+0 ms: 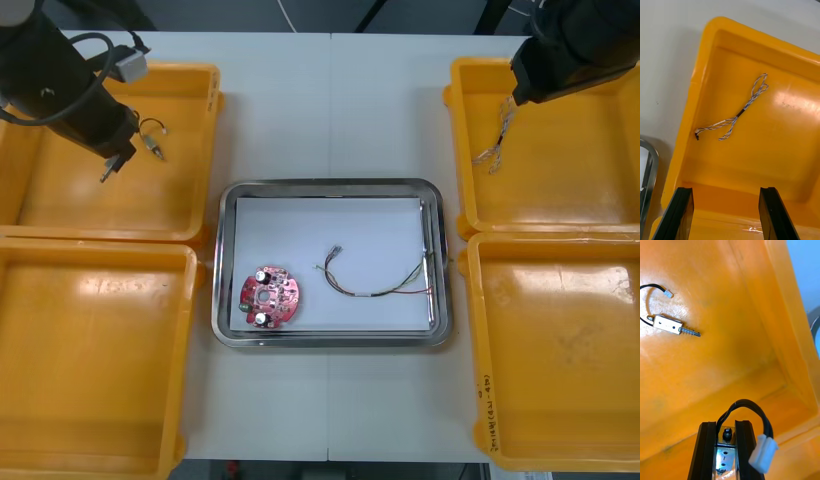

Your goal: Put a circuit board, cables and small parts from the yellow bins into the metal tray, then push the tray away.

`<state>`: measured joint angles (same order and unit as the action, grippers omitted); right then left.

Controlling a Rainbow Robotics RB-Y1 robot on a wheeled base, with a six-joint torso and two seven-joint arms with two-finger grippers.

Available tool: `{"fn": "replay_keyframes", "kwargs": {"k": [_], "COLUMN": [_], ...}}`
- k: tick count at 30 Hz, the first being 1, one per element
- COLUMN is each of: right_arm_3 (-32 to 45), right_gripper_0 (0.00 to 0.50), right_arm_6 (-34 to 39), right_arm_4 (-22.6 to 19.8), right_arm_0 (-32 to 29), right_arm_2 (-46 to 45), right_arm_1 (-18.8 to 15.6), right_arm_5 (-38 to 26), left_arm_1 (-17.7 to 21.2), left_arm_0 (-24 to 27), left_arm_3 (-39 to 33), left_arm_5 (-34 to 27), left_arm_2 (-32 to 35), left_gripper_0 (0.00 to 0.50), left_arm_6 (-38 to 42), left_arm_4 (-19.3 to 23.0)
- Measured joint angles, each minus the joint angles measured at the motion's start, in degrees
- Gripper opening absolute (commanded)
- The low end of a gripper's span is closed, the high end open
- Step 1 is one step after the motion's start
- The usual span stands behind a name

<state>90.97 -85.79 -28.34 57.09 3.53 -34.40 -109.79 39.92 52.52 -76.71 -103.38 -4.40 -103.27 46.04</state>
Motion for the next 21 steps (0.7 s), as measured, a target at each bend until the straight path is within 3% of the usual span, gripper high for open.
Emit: {"fn": "replay_keyframes", "kwargs": {"k": [4, 13, 21], "right_arm_3": [-4.23, -12.93, -16.64], "right_gripper_0": [0.5, 0.5, 0.5], "right_arm_6": [0.79, 0.84, 3.19], "right_arm_4": [0.97, 2.72, 9.01], "right_arm_0": [0.82, 3.07, 3.91], "right_arm_2": [-0.96, -3.1, -7.04], "right_arm_1": [0.0, 0.0, 0.01], "right_arm_5": [0.0, 0.0, 0.0], "left_arm_1": [0.01, -0.4, -3.4], "left_arm_0": [0.0, -0.88, -2.5], "left_arm_3": [-4.38, -14.61, -22.78], "left_arm_5": [-2.53, -4.63, -6.11], "left_arm_2": [0.07, 0.07, 0.06], "left_gripper_0": [0.0, 0.0, 0.0], "left_arm_6": [4.74, 24.34, 25.6], "left_arm_4": [-0.52, -2.48, -3.45]}}
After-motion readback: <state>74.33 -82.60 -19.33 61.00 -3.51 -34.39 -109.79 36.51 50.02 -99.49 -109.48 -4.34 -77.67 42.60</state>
